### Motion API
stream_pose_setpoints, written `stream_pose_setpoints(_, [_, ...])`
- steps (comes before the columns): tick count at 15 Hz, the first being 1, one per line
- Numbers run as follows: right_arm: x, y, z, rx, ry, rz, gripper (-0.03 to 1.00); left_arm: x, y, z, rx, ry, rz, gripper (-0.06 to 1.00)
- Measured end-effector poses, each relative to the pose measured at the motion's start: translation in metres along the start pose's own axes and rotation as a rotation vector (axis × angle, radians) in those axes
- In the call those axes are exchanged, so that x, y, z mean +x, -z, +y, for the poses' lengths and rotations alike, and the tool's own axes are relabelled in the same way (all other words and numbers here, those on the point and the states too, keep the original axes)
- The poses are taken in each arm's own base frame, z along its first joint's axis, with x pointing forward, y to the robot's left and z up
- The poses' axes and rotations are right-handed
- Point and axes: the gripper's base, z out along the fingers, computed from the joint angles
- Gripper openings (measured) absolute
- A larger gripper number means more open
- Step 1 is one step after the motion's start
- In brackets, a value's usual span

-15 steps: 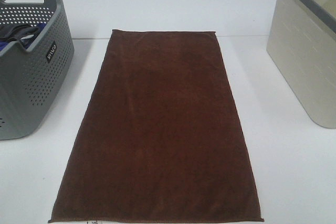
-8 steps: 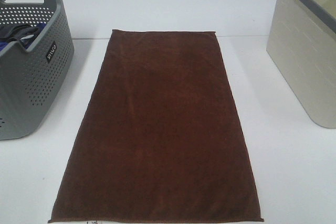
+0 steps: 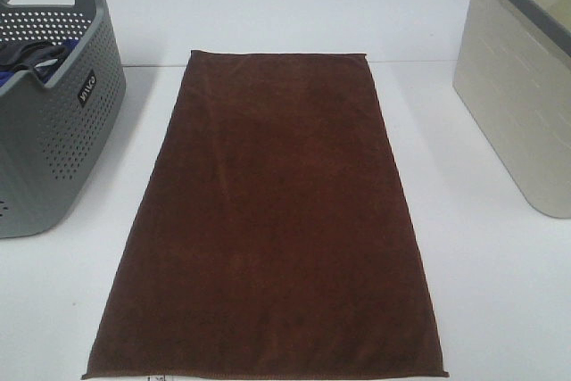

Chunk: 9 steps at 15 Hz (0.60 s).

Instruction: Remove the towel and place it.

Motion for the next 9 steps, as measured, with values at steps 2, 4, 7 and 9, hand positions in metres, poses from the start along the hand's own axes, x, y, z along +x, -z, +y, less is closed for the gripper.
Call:
stream_pose_setpoints(2, [0.0,0.0,0.0,0.0,0.0,0.0,0.64,0.0,0.0,0.0,0.0,0.0,0.0,0.81])
stream_pose_setpoints(4, [0.0,0.0,0.0,0.0,0.0,0.0,0.64,0.0,0.0,0.0,0.0,0.0,0.0,0.81])
stream_pose_setpoints(7, [0.0,0.0,0.0,0.0,0.0,0.0,0.64,0.0,0.0,0.0,0.0,0.0,0.0,0.81])
stream_pose_setpoints(9, [0.0,0.0,0.0,0.0,0.0,0.0,0.64,0.0,0.0,0.0,0.0,0.0,0.0,0.81])
